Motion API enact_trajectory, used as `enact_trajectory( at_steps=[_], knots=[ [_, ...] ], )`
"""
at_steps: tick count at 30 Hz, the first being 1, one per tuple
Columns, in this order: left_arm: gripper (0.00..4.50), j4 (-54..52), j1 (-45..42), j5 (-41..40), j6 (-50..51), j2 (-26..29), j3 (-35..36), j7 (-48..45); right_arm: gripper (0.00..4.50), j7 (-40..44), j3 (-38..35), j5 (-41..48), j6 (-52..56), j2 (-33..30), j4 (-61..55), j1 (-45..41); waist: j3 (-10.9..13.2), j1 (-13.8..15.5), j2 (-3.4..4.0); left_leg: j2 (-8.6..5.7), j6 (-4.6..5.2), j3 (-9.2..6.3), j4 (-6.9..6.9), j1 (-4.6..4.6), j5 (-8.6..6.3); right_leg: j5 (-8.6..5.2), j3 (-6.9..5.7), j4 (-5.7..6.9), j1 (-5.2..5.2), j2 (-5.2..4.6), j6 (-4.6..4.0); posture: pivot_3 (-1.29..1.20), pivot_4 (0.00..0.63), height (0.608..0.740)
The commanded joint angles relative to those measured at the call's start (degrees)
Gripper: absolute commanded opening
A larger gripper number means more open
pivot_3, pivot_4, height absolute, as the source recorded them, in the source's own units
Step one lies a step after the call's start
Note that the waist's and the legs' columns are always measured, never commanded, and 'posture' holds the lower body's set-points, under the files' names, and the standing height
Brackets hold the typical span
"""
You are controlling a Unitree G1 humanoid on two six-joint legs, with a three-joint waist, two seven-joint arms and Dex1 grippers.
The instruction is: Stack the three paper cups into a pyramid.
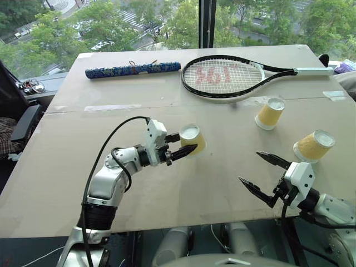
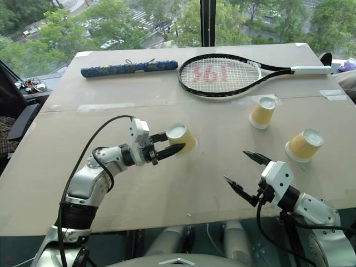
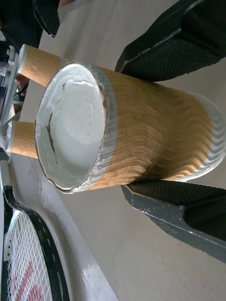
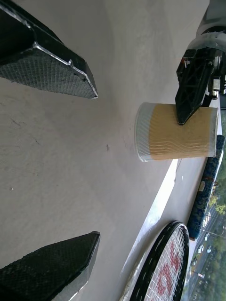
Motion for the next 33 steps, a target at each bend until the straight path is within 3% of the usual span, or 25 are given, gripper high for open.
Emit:
enact_trajectory(
  at_steps=[1, 8, 12, 13, 19, 24, 28, 33],
  knots=[
    [2.41, 2.01, -1.49, 3.17, -3.40, -0.90, -0.76, 1.12, 4.50, -1.02, -0.70, 0.05, -0.45, 0.19, -3.06, 0.51, 0.00, -0.01, 0.00, 0.00, 0.00, 0.00, 0.00, 0.00, 0.00, 0.00, 0.00, 0.00, 0.00, 0.00, 0.00, 0.00, 0.150, 0.740],
    [2.41, 6.30, -3.89, 4.94, -3.73, -3.77, -1.35, 2.76, 4.50, -1.54, -1.33, 0.01, -0.94, 0.00, -2.96, 1.55, 0.00, 0.05, 0.00, -0.02, 0.00, 0.00, 0.01, -0.02, 0.00, 0.00, 0.00, 0.00, 0.00, 0.00, 0.00, 0.00, 0.150, 0.740],
    [4.34, 3.45, -2.95, 3.33, -1.68, -4.10, -0.45, 2.54, 4.50, -1.55, -1.66, -0.03, -1.29, 0.02, -2.81, 2.08, 0.00, -0.01, 0.00, -0.02, 0.00, -0.02, 0.01, -0.02, 0.00, 0.00, -0.01, 0.00, 0.00, -0.01, 0.00, 0.00, 0.150, 0.740],
    [4.48, 2.83, -2.60, 3.33, -1.88, -4.11, -0.22, 2.79, 4.50, -1.49, -1.81, 0.03, -1.42, 0.01, -2.68, 2.20, 0.00, -0.03, 0.00, -0.01, 0.00, -0.02, 0.01, -0.01, 0.00, 0.00, 0.00, 0.00, 0.00, -0.01, 0.00, 0.00, 0.150, 0.740],
    [4.48, -7.43, 2.84, -5.34, 5.83, 0.62, 6.17, 1.72, 4.50, -2.41, -4.08, 0.27, -1.54, 0.24, -2.40, 3.55, 0.00, -0.09, 0.01, 0.03, 0.00, -0.01, -0.01, -0.01, 0.00, 0.00, 0.03, 0.00, -0.02, -0.02, 0.00, 0.00, 0.150, 0.740],
    [4.48, -13.91, 10.21, -14.90, 10.55, 7.47, 12.40, -5.43, 4.50, -5.45, -11.29, -0.44, -3.09, 1.59, -0.44, 6.85, 0.00, 0.10, 0.01, 0.02, 0.00, 0.00, -0.01, 0.00, -0.01, 0.00, 0.03, 0.00, 0.00, -0.02, 0.00, 0.00, 0.150, 0.740],
    [4.48, -20.15, 12.53, -23.18, 15.11, 11.75, 13.45, -11.04, 4.50, -10.73, -17.83, -1.69, -4.54, 3.58, 3.22, 4.21, 0.01, 0.04, 0.04, -0.01, 0.00, 0.01, 0.01, -0.02, -0.01, -0.01, 0.01, -0.01, 0.01, -0.01, 0.00, 0.00, 0.150, 0.740],
    [4.48, -24.01, 11.20, -22.77, 13.99, 12.82, 10.13, -13.09, 4.50, -15.97, -21.21, -2.46, 1.09, 2.88, 5.24, -0.84, 0.00, -0.01, 0.07, 0.00, 0.00, 0.12, -0.01, 0.10, 0.00, -0.01, 0.12, 0.03, 0.07, 0.01, -0.01, 0.00, 0.150, 0.740]
  ],
)
